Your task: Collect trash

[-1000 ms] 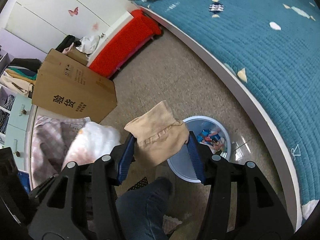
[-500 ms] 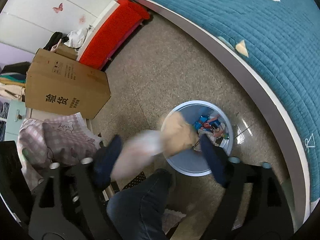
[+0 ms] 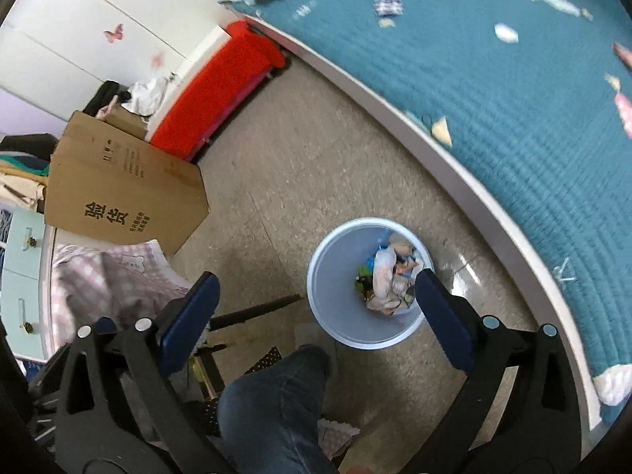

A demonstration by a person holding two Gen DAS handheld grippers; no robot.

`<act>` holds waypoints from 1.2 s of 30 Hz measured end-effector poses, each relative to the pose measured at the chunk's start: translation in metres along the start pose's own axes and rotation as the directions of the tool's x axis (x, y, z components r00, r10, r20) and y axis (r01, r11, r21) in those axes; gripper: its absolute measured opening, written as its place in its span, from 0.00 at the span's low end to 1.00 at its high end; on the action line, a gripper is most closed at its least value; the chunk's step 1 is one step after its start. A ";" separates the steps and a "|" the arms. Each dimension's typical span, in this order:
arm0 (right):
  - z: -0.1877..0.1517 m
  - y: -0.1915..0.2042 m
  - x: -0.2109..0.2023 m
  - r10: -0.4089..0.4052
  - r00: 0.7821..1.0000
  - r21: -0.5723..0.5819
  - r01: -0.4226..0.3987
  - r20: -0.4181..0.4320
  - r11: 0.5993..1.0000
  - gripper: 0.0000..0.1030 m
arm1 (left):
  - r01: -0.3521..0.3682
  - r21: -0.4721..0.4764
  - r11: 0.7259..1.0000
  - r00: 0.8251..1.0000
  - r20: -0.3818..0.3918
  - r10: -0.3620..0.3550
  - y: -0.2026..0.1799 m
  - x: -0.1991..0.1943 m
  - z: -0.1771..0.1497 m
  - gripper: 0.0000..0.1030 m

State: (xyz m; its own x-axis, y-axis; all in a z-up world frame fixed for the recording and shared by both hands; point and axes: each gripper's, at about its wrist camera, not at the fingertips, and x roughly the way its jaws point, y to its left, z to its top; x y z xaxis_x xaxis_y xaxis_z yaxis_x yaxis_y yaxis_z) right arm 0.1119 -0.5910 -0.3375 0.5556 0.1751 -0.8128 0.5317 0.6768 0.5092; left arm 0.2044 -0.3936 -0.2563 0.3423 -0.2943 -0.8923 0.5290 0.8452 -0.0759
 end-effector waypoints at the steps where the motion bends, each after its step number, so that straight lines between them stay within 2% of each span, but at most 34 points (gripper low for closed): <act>1: 0.000 0.006 -0.007 -0.001 1.000 -0.010 0.002 0.014 1.000 0.94 | 0.010 0.000 1.000 0.999 0.035 -0.010 0.001 -0.016 0.000 0.84; 4: -0.003 0.033 -0.036 -0.007 0.998 -0.054 0.010 0.065 0.998 0.94 | 0.009 0.010 1.000 0.991 0.135 -0.011 0.005 -0.057 -0.003 0.86; 6: -0.007 0.057 -0.060 0.006 0.994 -0.102 0.005 0.107 0.995 0.94 | -0.012 0.011 1.000 0.977 0.212 0.010 0.010 -0.086 -0.007 0.88; 8: -0.011 0.075 -0.077 0.021 0.991 -0.137 -0.002 0.136 0.991 0.94 | -0.041 0.018 0.999 0.957 0.288 0.034 0.016 -0.118 -0.013 0.90; 11: -0.020 0.105 -0.106 0.040 0.983 -0.193 -0.005 0.179 0.981 0.94 | -0.079 0.017 0.997 0.938 0.341 0.068 0.027 -0.153 -0.021 0.90; 15: -0.036 0.148 -0.142 0.071 0.970 -0.268 -0.007 0.231 0.964 0.94 | -0.115 -0.025 0.993 0.896 0.429 0.114 0.049 -0.205 -0.037 0.90; 22: -0.069 0.216 -0.199 0.139 0.938 -0.389 -0.005 0.317 0.921 0.94 | -0.159 -0.169 0.973 0.841 0.492 0.224 0.096 -0.274 -0.067 0.90; 26: -0.094 0.254 -0.231 0.185 0.912 -0.472 0.011 0.365 0.882 0.94 | -0.175 -0.231 0.957 0.801 0.532 0.275 0.114 -0.306 -0.085 0.90; 28: -0.108 0.273 -0.247 0.210 0.896 -0.513 0.023 0.392 0.858 0.94 | -0.174 -0.257 0.951 0.785 0.546 0.292 0.120 -0.322 -0.094 0.91; 30: -0.119 0.286 -0.259 0.225 0.881 -0.537 0.038 0.415 0.843 0.94 | -0.168 -0.281 0.945 0.778 0.551 0.302 0.127 -0.333 -0.100 0.93; 33: -0.137 0.302 -0.276 0.251 0.859 -0.572 0.059 0.447 0.818 0.94 | -0.170 -0.323 0.931 0.739 0.583 0.337 0.133 -0.358 -0.116 0.95; 36: -0.151 0.313 -0.289 0.275 0.839 -0.604 0.079 0.470 0.793 0.94 | -0.180 -0.344 0.921 0.711 0.602 0.364 0.134 -0.375 -0.126 0.95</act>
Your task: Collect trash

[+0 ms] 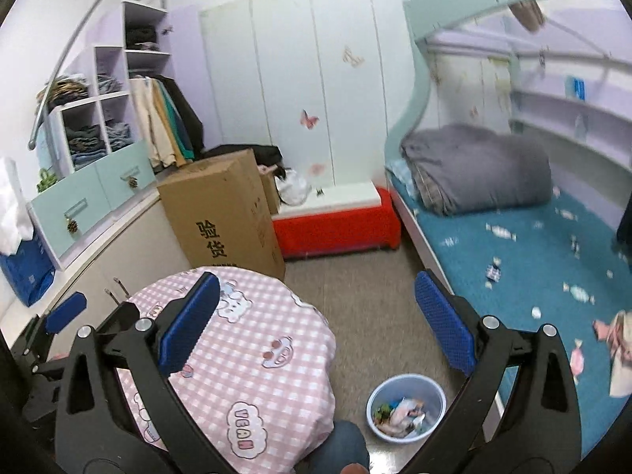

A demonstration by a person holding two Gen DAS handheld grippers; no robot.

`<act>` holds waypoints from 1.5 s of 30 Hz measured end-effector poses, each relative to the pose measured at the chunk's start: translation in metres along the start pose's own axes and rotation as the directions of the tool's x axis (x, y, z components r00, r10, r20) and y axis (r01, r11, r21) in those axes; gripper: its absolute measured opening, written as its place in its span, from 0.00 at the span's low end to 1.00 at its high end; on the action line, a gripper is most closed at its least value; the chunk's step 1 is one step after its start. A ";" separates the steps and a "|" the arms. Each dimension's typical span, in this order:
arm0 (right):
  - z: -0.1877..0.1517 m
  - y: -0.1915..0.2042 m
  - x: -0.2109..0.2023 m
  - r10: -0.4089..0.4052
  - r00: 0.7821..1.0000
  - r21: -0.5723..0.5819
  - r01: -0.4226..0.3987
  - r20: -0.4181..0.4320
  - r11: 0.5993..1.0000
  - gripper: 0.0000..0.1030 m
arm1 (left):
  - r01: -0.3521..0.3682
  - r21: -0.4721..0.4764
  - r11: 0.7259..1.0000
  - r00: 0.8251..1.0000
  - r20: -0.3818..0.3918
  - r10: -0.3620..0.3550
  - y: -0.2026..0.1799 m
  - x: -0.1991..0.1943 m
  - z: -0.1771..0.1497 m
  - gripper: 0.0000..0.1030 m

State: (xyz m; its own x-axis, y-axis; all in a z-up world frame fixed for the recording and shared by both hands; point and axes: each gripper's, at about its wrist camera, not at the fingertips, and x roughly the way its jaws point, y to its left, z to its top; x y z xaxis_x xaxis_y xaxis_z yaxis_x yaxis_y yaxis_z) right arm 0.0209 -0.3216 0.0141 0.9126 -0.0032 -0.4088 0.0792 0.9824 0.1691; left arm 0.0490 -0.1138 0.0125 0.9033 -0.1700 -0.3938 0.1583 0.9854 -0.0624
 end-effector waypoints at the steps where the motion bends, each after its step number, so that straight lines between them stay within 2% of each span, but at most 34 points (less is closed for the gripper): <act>1: 0.000 0.006 -0.004 -0.002 1.000 -0.014 0.002 0.010 1.000 0.94 | -0.007 -0.004 1.000 1.000 0.009 0.007 0.004 -0.005 0.002 0.95; 12: 0.006 0.044 -0.037 0.023 0.995 -0.097 -0.014 0.095 0.995 0.94 | -0.068 -0.055 0.996 0.993 0.092 0.073 0.024 -0.049 0.010 0.95; 17: 0.005 0.053 -0.045 0.026 0.993 -0.116 -0.013 0.114 0.993 0.94 | -0.084 -0.064 0.994 0.991 0.098 0.090 0.027 -0.056 0.011 0.95; 45: 0.009 0.058 -0.057 0.030 0.991 -0.116 -0.014 0.134 0.993 0.94 | -0.109 -0.067 0.992 0.984 0.134 0.117 0.028 -0.076 0.016 0.95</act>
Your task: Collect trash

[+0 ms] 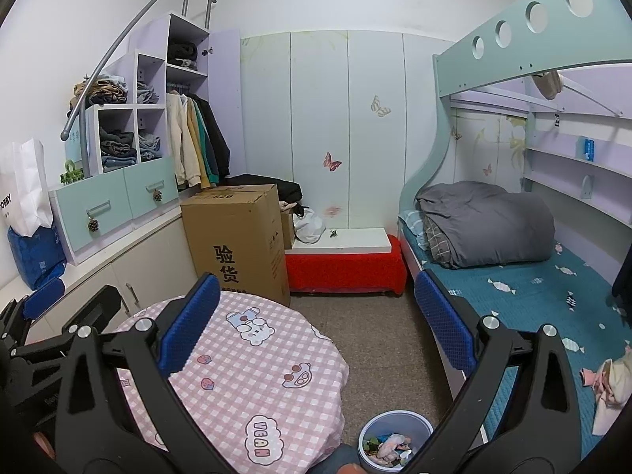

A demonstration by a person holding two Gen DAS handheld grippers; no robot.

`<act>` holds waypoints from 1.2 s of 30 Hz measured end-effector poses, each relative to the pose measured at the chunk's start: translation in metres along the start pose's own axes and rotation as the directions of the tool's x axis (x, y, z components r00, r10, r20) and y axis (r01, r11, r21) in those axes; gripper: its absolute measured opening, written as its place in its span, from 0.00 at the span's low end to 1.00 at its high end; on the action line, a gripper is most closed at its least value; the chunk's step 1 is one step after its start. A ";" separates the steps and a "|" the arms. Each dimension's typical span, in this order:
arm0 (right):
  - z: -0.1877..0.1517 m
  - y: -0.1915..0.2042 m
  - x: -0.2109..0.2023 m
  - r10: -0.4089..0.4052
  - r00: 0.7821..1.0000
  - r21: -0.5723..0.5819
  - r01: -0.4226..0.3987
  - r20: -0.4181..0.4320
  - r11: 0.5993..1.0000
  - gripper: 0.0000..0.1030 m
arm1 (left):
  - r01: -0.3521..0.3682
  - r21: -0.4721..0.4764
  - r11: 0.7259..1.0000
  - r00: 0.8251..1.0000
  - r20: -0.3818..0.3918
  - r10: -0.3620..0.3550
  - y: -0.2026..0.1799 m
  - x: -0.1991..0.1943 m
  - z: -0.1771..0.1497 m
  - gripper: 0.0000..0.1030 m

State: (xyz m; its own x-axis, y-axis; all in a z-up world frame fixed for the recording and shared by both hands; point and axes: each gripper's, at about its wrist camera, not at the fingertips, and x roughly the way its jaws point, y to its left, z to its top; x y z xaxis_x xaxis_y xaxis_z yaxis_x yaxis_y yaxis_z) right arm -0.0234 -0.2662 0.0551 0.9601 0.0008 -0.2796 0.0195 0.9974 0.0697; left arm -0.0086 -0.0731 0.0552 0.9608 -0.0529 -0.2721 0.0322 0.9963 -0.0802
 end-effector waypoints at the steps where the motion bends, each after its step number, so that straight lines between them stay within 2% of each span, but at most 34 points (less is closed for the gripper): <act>1: 0.000 0.000 0.000 -0.001 1.000 0.000 0.001 0.000 1.000 0.94 | -0.001 0.001 1.000 1.000 0.001 0.001 0.000 0.000 0.000 0.95; 36: 0.001 0.006 0.004 0.002 1.000 0.015 -0.001 -0.016 1.000 0.94 | -0.011 0.020 1.000 1.000 0.001 0.011 -0.004 0.001 0.001 0.95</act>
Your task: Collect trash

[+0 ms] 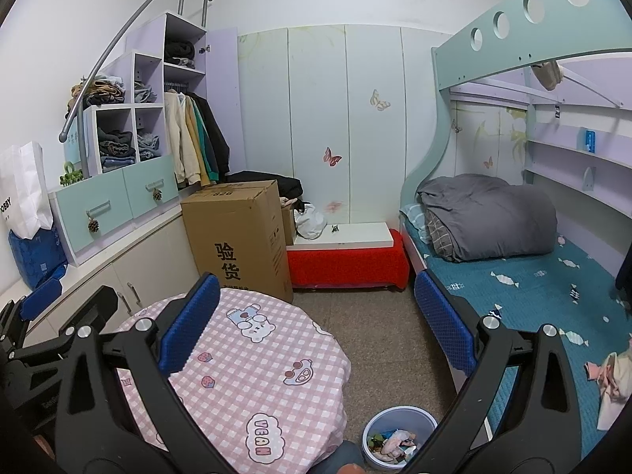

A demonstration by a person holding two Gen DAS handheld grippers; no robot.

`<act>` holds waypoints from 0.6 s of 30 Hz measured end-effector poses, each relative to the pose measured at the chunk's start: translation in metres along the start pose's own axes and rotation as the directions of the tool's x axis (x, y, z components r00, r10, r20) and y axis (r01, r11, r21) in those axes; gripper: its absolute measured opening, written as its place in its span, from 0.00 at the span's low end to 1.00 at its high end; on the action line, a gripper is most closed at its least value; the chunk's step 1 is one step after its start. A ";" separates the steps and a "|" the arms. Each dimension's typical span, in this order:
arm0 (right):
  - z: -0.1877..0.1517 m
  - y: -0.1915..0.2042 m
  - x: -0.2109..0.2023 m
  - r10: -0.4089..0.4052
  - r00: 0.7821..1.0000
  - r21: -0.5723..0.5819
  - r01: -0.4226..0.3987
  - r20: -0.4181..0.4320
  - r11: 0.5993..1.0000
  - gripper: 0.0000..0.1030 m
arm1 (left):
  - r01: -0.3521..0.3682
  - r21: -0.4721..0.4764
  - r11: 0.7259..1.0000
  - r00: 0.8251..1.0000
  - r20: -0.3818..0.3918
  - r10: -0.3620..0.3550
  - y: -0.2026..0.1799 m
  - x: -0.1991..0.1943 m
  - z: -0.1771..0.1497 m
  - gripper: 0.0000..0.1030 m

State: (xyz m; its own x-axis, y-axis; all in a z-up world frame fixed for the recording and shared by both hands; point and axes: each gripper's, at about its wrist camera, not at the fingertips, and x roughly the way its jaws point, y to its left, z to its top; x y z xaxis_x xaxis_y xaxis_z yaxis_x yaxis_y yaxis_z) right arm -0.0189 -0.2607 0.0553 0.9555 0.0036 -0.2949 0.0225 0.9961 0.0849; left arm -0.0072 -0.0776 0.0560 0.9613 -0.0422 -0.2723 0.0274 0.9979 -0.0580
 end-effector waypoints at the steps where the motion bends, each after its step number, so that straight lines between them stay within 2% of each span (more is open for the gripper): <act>1: 0.000 0.000 0.000 0.001 1.000 0.000 -0.001 0.000 1.000 0.94 | 0.000 -0.001 1.000 1.000 -0.001 0.000 0.000 0.001 0.000 0.95; 18: -0.003 0.005 0.002 0.007 1.000 0.003 -0.007 -0.002 1.000 0.94 | -0.010 0.000 1.000 1.000 -0.005 0.010 0.006 0.001 -0.003 0.95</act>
State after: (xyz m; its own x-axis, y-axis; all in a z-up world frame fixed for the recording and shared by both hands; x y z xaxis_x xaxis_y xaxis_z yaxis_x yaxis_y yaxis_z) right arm -0.0175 -0.2553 0.0521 0.9550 0.0113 -0.2965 0.0163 0.9958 0.0903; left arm -0.0068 -0.0723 0.0521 0.9602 -0.0326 -0.2774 0.0179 0.9983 -0.0554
